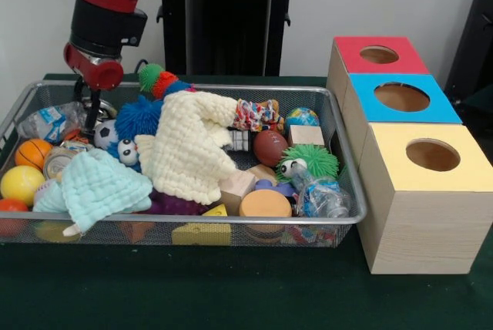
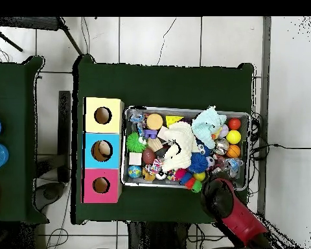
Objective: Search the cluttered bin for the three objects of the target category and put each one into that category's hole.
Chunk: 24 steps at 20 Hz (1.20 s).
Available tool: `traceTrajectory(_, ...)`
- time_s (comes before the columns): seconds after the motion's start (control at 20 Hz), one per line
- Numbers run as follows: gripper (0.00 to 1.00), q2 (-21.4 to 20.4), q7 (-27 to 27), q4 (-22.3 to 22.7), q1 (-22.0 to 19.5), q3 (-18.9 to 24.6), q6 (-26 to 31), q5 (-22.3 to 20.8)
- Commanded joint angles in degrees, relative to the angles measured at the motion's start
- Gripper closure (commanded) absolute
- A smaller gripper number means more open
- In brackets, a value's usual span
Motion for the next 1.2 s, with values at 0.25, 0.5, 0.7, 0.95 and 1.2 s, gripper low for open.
traceTrajectory(0.25,0.00,-0.56,14.15,-0.63,-1.47,8.17,-3.08,-1.93)
traceTrajectory(0.5,0.00,-3.01,13.81,0.63,-0.21,6.37,-2.80,-1.06)
traceTrajectory(0.7,0.00,-6.18,13.58,2.01,1.15,5.21,-0.98,0.02)
traceTrajectory(0.95,0.00,-6.14,13.09,1.54,0.63,5.75,0.28,-0.21)
traceTrajectory(1.2,0.00,-8.41,11.27,1.15,1.58,4.28,3.64,0.63)
